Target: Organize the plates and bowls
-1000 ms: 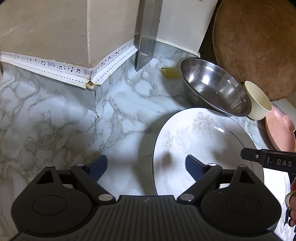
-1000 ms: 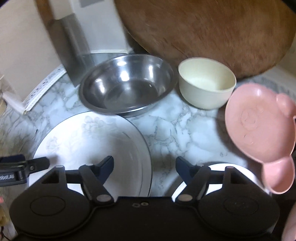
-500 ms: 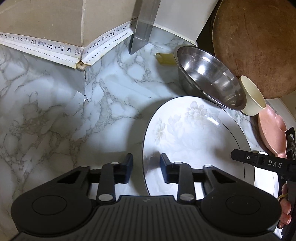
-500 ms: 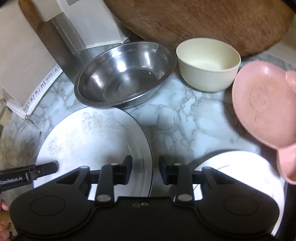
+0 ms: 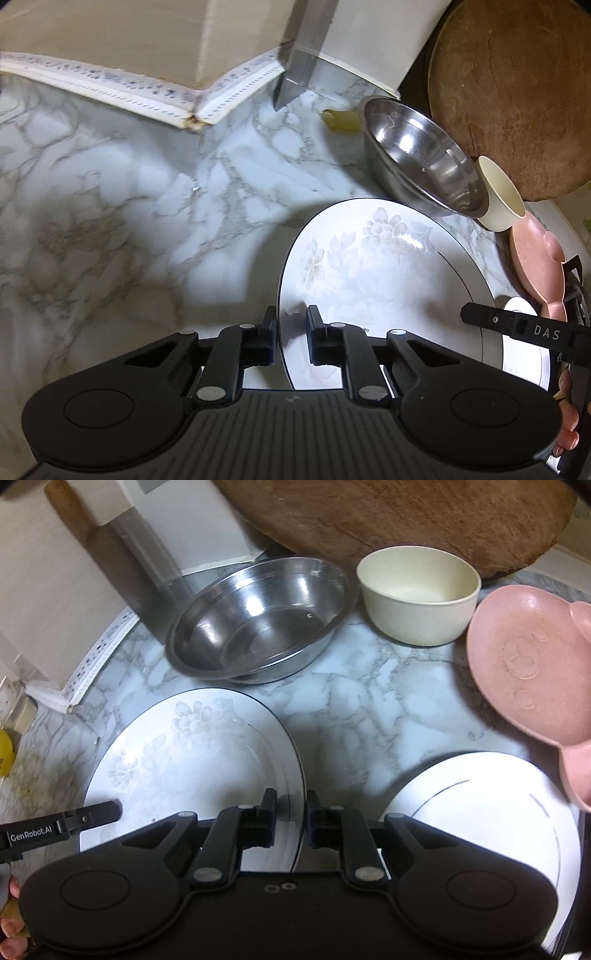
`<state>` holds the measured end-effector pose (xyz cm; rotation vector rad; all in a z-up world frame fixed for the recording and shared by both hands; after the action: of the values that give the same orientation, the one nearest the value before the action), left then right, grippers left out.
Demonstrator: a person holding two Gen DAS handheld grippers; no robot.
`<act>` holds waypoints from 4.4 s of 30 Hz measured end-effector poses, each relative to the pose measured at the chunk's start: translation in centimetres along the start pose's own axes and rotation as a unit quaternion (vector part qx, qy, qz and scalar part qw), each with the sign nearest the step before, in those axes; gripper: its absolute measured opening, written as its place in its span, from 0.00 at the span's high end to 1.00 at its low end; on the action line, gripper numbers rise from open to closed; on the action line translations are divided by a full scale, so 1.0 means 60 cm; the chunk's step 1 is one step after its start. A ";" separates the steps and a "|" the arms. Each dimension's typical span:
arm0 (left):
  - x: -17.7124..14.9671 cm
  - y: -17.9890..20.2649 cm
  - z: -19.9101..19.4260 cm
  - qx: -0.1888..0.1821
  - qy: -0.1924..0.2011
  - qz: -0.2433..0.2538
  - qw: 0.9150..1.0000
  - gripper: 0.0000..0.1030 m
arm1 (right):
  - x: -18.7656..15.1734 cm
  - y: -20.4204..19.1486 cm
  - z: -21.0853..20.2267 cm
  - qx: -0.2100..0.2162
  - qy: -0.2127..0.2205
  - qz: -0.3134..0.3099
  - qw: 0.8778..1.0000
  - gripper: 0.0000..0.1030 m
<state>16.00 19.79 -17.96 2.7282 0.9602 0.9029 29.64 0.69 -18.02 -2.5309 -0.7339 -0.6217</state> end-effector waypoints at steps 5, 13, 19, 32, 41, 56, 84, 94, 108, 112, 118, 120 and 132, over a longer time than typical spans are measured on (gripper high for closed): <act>-0.009 -0.041 -0.039 0.011 0.014 -0.013 1.000 0.86 | -0.004 -0.047 -0.004 0.016 0.001 -0.023 1.000 0.86; -0.004 -0.141 -0.092 0.050 0.044 -0.047 0.997 0.86 | -0.008 -0.154 0.023 0.052 -0.004 -0.064 0.997 0.86; -0.007 -0.195 -0.102 0.078 0.050 -0.068 0.993 0.86 | -0.022 -0.218 0.049 0.069 -0.015 -0.092 0.993 0.86; -0.013 -0.217 -0.100 0.084 0.051 -0.086 0.991 0.86 | -0.036 -0.238 0.070 0.076 -0.020 -0.098 0.992 0.85; -0.014 -0.219 -0.097 0.081 0.052 -0.082 0.992 0.85 | -0.033 -0.240 0.074 0.071 -0.016 -0.102 0.992 0.85; 0.003 -0.185 -0.149 0.125 0.101 -0.009 0.987 0.85 | -0.022 -0.225 0.022 0.051 0.031 -0.120 0.991 0.85; 0.000 0.088 -0.157 0.021 0.125 0.126 0.984 0.47 | -0.021 -0.085 -0.165 -0.052 0.164 -0.114 0.978 0.16; -0.015 0.221 -0.131 -0.034 0.130 0.185 0.973 0.24 | -0.069 0.045 -0.221 -0.111 0.170 -0.057 0.978 0.05; -0.072 0.362 -0.021 -0.091 0.059 0.255 0.961 0.19 | -0.146 0.157 -0.231 -0.157 0.152 0.040 0.975 0.02; -0.083 0.377 0.015 -0.087 0.035 0.264 0.960 0.19 | -0.149 0.167 -0.212 -0.160 0.144 0.052 0.975 0.03; -0.088 0.390 0.060 -0.097 0.001 0.255 0.962 0.19 | -0.147 0.185 -0.184 -0.147 0.128 0.089 0.977 0.11; -0.087 0.390 0.072 -0.101 -0.013 0.244 0.965 0.19 | -0.146 0.190 -0.177 -0.141 0.124 0.103 0.977 0.15; -0.083 0.401 0.109 -0.115 -0.040 0.227 0.966 0.20 | -0.143 0.204 -0.155 -0.124 0.109 0.143 0.976 0.24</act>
<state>29.54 -1.74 -18.81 2.7931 0.1930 0.8876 27.48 -16.81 -18.36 -2.6622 -0.2196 -0.9174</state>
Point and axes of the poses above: each gripper's, at about its wrist camera, not at the fingertips, and z roughly the way its jaws point, y to its right, x to its top, the point moved 10 cm from there along z, roughly the way its jaws point, and after that the axes turned 2 degrees about y, right-handed, at the moved point
